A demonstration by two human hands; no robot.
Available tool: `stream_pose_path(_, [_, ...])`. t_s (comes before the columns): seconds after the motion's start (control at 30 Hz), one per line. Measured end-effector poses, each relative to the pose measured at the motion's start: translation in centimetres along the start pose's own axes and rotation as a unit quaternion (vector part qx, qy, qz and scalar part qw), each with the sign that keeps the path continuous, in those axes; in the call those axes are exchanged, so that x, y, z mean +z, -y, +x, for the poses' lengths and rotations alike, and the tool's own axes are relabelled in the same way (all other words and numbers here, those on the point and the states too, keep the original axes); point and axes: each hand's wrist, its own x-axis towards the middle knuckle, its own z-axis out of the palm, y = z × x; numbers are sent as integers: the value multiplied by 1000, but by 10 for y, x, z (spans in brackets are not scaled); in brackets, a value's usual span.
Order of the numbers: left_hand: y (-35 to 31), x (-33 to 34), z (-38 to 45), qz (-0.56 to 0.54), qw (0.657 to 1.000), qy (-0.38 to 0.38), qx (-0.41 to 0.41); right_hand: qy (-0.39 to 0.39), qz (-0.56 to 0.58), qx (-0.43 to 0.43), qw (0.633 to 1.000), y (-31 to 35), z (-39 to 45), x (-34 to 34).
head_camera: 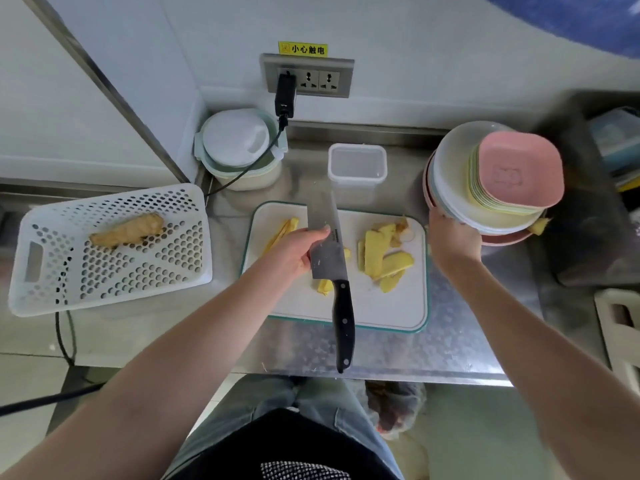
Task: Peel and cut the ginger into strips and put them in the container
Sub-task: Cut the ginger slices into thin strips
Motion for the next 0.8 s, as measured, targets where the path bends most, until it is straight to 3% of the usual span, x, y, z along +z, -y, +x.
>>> stream_pose_path(0.07, [-5, 2, -3, 3, 1000, 10, 8, -10, 12, -22, 1000, 17, -4, -11])
stream_pose_path(0.17, [-9, 2, -1, 16, 999, 29, 25, 95, 109, -3, 990, 39, -7, -24])
stream_pose_path(0.23, [-11, 3, -3, 32, 998, 45, 35, 164, 79, 6, 983, 49, -11, -28])
stream_pose_path(0.4, [-10, -3, -5, 47, 995, 63, 57, 88, -31, -84, 992, 63, -17, -40])
stream_pose_path(0.53, [-11, -11, -8, 48, 996, 50, 58, 214, -27, -38, 976, 69, -19, -43])
stream_pose_path(0.57, [-11, -12, -9, 45, 996, 54, 57, 216, -33, -36, 975, 67, -20, -37])
stream_pose_path(0.63, [-10, -14, -12, 38, 996, 65, 56, 138, -55, -59, 987, 64, -24, -21])
stream_pose_path(0.7, [-10, -13, -14, 36, 995, 75, 59, 66, 52, -57, 995, 68, -41, -6])
stream_pose_path(0.73, [-10, -12, -13, 30, 994, 81, 60, 94, 148, -28, 984, 73, -53, 1])
stream_pose_path(0.8, [-8, -9, -12, 5, 994, 88, 64, 246, 235, 41, 939, 85, -81, 18])
